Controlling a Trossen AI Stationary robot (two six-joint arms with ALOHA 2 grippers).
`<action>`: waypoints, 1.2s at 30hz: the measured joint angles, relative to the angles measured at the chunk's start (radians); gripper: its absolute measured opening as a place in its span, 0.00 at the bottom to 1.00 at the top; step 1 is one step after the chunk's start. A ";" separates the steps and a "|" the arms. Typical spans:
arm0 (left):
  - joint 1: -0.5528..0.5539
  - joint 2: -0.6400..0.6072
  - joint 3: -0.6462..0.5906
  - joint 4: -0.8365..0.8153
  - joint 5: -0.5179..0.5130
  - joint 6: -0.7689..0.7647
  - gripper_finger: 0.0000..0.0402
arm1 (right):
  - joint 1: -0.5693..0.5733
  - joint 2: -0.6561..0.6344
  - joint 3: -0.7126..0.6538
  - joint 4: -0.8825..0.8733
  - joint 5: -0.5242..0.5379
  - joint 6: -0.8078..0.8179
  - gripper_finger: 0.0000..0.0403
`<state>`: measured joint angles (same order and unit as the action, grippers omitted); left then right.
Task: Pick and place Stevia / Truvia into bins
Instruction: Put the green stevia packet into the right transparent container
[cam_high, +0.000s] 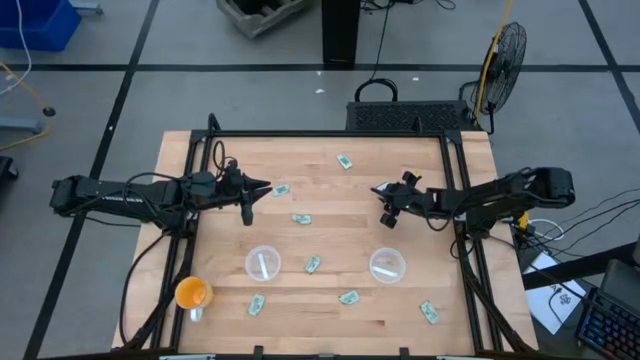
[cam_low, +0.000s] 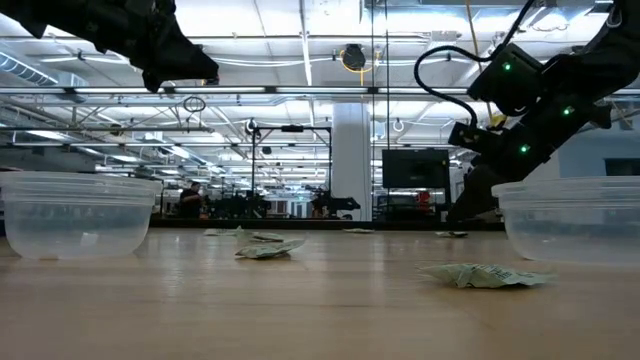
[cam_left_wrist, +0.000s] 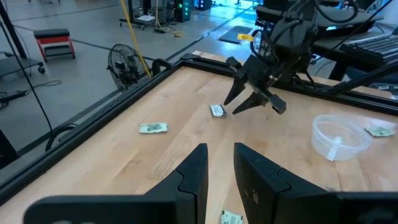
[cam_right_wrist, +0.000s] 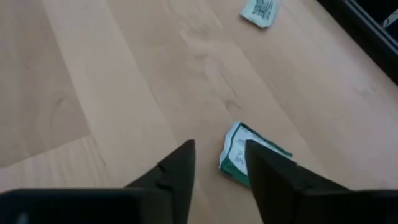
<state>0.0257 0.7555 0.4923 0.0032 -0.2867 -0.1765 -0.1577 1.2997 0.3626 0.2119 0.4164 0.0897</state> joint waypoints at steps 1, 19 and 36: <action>0.000 0.000 0.000 0.000 0.000 0.008 0.20 | 0.000 0.005 0.000 0.001 -0.001 0.004 0.39; 0.000 0.000 0.000 0.002 -0.001 0.071 0.20 | -0.081 0.085 0.001 0.010 -0.001 -0.042 0.38; 0.000 0.000 0.000 0.006 -0.002 0.073 0.20 | -0.135 0.196 0.004 0.090 -0.029 -0.049 0.24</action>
<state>0.0257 0.7555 0.4923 0.0093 -0.2890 -0.1034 -0.2930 1.4954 0.3664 0.3023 0.3870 0.0405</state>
